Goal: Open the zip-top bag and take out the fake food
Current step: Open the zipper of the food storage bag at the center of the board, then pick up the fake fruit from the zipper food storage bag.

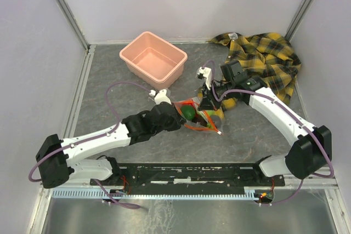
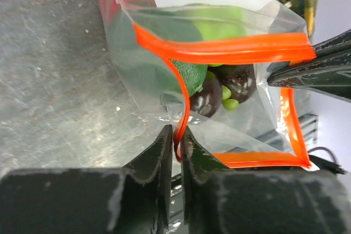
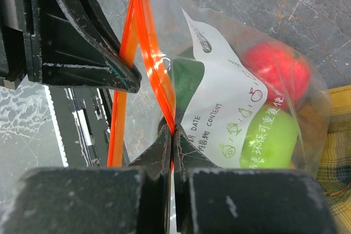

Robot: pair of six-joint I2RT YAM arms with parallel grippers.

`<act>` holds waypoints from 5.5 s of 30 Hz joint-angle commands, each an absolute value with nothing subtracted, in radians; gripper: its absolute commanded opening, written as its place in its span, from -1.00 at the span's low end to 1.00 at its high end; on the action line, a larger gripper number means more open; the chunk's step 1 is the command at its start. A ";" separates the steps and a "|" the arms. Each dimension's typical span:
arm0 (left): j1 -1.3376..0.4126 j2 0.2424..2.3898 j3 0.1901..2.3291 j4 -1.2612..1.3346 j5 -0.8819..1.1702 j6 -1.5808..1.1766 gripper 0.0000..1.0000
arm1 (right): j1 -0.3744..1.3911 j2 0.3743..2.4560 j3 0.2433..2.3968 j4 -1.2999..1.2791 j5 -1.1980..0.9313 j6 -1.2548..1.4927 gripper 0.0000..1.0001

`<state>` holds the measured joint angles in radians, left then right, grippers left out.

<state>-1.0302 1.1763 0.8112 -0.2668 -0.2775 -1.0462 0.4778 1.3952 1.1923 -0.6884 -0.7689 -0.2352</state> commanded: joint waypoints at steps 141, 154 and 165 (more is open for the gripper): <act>-1.112 1.723 0.973 0.236 -0.297 -0.909 0.35 | 0.259 1.260 1.052 -0.715 -0.898 -0.456 -0.97; -1.135 1.776 0.985 0.235 -0.311 -0.923 0.57 | 0.259 1.267 1.051 -0.714 -0.914 -0.453 -0.97; -1.135 1.841 1.015 0.272 -0.345 -0.936 0.45 | 0.261 1.274 1.048 -0.712 -0.930 -0.449 -0.97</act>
<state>-1.1366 1.8130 0.9745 0.2287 -0.2989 -0.8917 0.2523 1.2766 1.0485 -0.7204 -0.8558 -0.4507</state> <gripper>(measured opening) 0.737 0.024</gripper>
